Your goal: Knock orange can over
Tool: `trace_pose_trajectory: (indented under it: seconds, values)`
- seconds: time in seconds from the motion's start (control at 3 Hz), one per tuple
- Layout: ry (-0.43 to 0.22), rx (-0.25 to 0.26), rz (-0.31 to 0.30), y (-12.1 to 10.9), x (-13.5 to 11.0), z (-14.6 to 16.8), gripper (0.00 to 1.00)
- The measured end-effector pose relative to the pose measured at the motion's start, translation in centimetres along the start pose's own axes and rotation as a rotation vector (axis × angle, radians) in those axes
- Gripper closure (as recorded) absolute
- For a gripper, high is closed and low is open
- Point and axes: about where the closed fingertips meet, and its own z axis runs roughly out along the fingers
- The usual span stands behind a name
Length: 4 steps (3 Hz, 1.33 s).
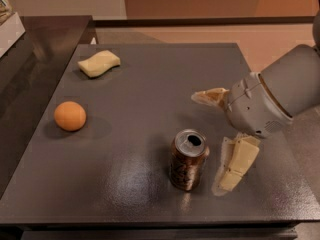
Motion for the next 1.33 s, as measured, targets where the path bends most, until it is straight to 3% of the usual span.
trace_pose_trajectory:
  seconds: [0.33,1.0,1.33]
  values:
    - [-0.035,-0.041,-0.028,0.2,-1.2,1.3,0.0]
    - [-0.05,-0.086,-0.074,0.5,-2.3,2.2,0.41]
    - [-0.039,-0.07,-0.082,-0.1,-2.4,1.4,0.64]
